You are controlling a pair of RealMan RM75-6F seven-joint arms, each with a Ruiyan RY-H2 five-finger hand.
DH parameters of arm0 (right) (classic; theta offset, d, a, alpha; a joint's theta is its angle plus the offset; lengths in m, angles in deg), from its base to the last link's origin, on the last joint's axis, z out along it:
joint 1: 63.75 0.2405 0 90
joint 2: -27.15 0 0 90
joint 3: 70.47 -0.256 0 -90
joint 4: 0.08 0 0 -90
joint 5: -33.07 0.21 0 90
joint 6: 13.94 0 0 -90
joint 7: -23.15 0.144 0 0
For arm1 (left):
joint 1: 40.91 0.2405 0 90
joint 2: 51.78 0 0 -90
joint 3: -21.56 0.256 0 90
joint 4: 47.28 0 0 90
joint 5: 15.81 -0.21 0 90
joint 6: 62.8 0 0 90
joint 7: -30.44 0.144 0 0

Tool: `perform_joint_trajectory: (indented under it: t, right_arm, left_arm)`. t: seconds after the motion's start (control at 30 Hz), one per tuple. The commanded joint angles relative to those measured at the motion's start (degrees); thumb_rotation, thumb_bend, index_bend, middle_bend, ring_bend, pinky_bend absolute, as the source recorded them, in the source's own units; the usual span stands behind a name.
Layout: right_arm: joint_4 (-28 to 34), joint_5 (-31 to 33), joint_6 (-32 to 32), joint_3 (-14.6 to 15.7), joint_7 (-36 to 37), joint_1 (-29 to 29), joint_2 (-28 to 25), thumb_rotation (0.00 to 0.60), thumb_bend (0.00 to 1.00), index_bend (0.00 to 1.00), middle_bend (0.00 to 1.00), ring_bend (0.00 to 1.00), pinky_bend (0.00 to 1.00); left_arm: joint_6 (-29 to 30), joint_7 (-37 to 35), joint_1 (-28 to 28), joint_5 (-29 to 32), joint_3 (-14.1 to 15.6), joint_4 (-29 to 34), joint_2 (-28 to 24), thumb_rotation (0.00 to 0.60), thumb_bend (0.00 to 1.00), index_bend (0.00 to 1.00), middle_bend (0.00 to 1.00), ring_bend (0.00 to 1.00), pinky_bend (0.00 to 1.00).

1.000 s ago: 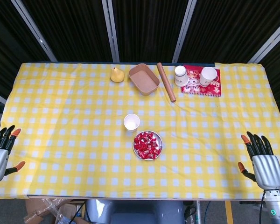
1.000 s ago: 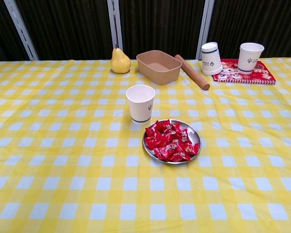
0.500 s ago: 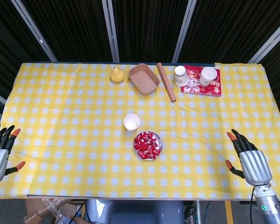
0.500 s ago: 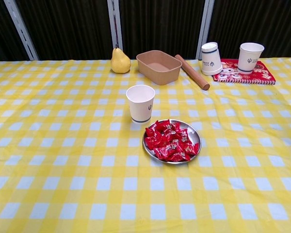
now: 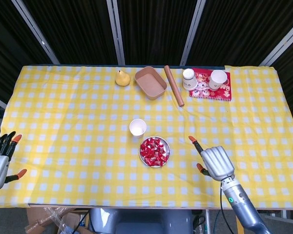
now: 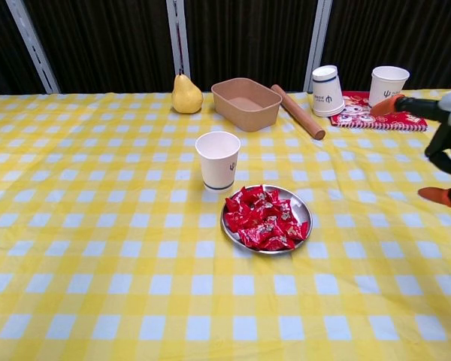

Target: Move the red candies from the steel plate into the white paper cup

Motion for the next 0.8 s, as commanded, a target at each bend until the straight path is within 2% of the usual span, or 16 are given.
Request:
perform_joint_trajectory:
  t: [0.03, 0.3, 0.6, 0.8]
  right_arm:
    - [0.7, 9.4, 2.6, -2.5, -8.3, 5.6, 7.4, 0.6, 0.37, 0.0, 0.83, 0.9, 0.9]
    - [-2.1, 23.2, 2.3, -4.3, -16.2, 12.2, 15.4, 0.6, 0.34, 0.0, 0.83, 0.9, 0.9]
    - [-1.6, 36.5, 2.5, -6.6, -16.2, 17.2, 16.8, 0.6, 0.32, 0.0, 0.83, 0.9, 0.9]
    - [-2.6, 41.9, 3.4, -7.1, -15.0, 20.4, 17.1, 0.6, 0.32, 0.0, 0.83, 0.9, 0.9]
  left_arm:
    - [-0.5, -0.4, -0.2, 0.3, 0.1, 0.2, -0.3, 0.6, 0.01, 0.0, 0.0, 0.0, 0.0]
    - [-2.0, -1.1, -0.6, 1.3, 0.0, 0.7, -0.8, 0.6, 0.01, 0.0, 0.0, 0.0, 0.0]
    - [-3.1, -0.9, -0.8, 2.0, 0.2, 1.4, -1.3, 0.6, 0.01, 0.0, 0.0, 0.0, 0.0]
    - [-3.3, -0.5, -0.9, 2.3, 0.2, 1.6, -1.4, 0.6, 0.01, 0.0, 0.0, 0.0, 0.0]
